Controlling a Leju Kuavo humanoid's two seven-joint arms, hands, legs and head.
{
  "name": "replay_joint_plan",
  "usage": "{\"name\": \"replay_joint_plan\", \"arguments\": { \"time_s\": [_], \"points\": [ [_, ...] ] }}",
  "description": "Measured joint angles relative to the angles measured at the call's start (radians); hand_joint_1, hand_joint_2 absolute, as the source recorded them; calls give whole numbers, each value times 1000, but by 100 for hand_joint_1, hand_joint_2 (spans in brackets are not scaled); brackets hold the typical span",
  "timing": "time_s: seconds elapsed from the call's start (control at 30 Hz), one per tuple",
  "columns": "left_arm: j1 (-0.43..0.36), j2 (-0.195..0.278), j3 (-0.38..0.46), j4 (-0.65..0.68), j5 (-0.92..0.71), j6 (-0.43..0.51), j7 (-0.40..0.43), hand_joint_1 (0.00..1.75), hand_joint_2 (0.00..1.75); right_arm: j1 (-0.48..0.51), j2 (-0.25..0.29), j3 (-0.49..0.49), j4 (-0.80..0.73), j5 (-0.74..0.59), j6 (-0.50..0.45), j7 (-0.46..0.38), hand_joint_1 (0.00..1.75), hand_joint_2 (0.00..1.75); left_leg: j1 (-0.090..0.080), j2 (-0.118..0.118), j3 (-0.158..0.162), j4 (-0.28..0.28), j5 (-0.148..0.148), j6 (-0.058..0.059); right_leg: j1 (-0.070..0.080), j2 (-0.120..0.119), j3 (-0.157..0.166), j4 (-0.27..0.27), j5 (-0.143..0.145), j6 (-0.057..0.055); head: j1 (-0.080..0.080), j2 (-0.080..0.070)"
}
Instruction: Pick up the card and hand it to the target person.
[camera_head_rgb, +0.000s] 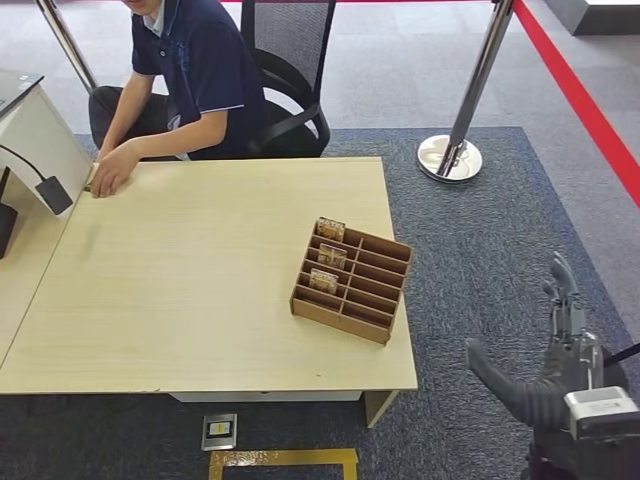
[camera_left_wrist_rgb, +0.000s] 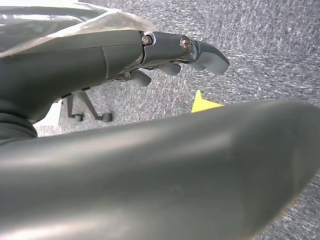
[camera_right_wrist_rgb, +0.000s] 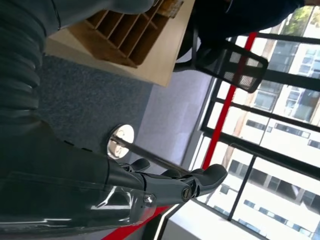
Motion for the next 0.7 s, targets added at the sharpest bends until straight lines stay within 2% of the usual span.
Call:
{"name": "replay_joint_plan", "arguments": {
  "time_s": [0.13, 0.23, 0.33, 0.47, 0.57, 0.67, 0.7],
  "points": [
    [0, -6, 13, 0, 17, 10, -5, 0, 0, -21, 56, -249, 93, -21, 82, 9, 0, 175, 0, 0, 2, 0, 0, 0, 0, 0, 3, 0, 0, 0, 0, 0],
    [-1, -9, 18, 0, 22, 18, -7, 0, 0, -93, 57, -429, 285, 3, 75, 7, 0, 175, 0, 0, 4, 0, 0, 0, 0, 0, 5, -1, 0, 0, 0, 0],
    [-1, -11, 22, 0, 23, 21, -13, 0, 0, -173, 26, -604, 553, 31, 38, -19, 0, 175, 0, 0, 5, 0, 0, 1, 0, 0, 6, -1, 0, 1, 0, 0],
    [-2, -14, 26, 0, 24, 24, -21, 0, 0, -267, -52, -808, 972, 68, -115, 8, 0, 175, 0, 0, 6, 0, -1, 2, -1, 0, 7, -2, -1, 1, 0, 0],
    [-1, -17, 30, 0, 23, 28, -21, 0, 0, -302, -90, -902, 1223, 102, -220, 100, 0, 175, 1, 1, 6, 0, -2, 1, 0, 0, 7, -1, -1, 0, 0, 0],
    [-2, -19, 31, 0, 12, 28, -17, 0, 0, -328, -98, -948, 1404, 136, -268, 254, 0, 175, 1, 1, 7, 0, -2, 0, 0, 0, 6, 1, -3, -2, 0, 0],
    [-2, -19, 31, 0, 11, 27, -17, 0, 0, -332, -98, -953, 1428, 141, -273, 274, 0, 175, 1, 1, 7, 0, -2, 0, 0, 0, 6, 1, -3, -2, 0, 0]
  ]
}}
